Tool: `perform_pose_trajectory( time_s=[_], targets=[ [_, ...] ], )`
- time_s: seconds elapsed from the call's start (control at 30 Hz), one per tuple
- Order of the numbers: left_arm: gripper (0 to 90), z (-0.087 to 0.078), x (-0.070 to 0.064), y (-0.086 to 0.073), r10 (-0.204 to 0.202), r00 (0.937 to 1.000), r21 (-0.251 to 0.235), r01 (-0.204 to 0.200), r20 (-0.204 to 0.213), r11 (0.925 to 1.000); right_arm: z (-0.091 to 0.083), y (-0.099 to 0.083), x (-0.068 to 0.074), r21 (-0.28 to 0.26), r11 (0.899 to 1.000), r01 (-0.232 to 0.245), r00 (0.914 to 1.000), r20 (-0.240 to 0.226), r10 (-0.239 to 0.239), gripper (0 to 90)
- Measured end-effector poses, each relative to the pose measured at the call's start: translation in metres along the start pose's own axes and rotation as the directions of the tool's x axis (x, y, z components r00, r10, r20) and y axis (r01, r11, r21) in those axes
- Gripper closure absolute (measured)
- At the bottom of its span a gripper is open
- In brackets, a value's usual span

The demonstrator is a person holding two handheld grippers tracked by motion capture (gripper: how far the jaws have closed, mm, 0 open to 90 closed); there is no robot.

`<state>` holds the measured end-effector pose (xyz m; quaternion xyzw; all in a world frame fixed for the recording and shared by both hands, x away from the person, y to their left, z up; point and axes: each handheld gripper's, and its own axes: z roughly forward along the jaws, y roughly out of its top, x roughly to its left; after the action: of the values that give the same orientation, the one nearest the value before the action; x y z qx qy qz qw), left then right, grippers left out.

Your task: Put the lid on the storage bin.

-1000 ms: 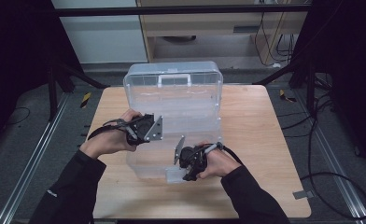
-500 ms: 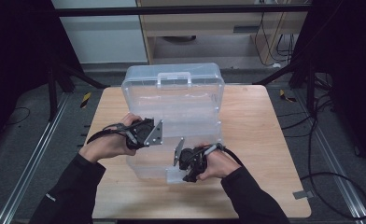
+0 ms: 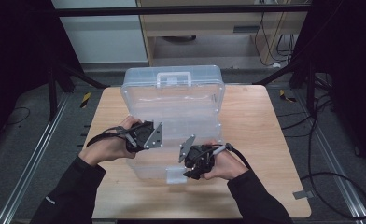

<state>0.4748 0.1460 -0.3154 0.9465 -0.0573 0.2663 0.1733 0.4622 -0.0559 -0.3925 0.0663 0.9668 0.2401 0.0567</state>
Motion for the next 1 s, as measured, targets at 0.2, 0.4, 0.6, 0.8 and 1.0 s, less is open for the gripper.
perform_pose_trajectory(
  time_s=[0.2,0.4,0.6,0.8,1.0],
  targets=[
    [84.0,0.000,-0.001,0.000,-0.005,1.0000,0.000,0.005,-0.001,1.0000,-0.016,-0.014,0.000,-0.105,0.993,-0.053,0.9976,0.038,0.058,71.5],
    [84.0,0.000,-0.001,0.000,-0.009,1.0000,-0.001,0.009,-0.001,1.0000,-0.039,-0.025,0.003,-0.208,0.974,-0.090,0.9948,0.026,0.098,79.5],
    [83.9,0.001,-0.003,0.000,-0.011,0.9999,-0.004,0.011,0.003,0.9999,-0.063,-0.040,-0.001,-0.355,0.919,-0.171,0.9800,0.036,0.196,88.7],
    [83.4,0.001,-0.003,0.001,-0.008,1.0000,-0.002,0.008,0.005,1.0000,-0.085,-0.052,-0.008,-0.504,0.833,-0.227,0.9538,0.057,0.295,90.0],
    [83.1,0.001,-0.003,0.000,-0.012,0.9999,-0.009,0.012,0.003,0.9999,-0.103,-0.062,-0.025,-0.662,0.692,-0.290,0.8922,0.075,0.445,90.0]
  ],
)
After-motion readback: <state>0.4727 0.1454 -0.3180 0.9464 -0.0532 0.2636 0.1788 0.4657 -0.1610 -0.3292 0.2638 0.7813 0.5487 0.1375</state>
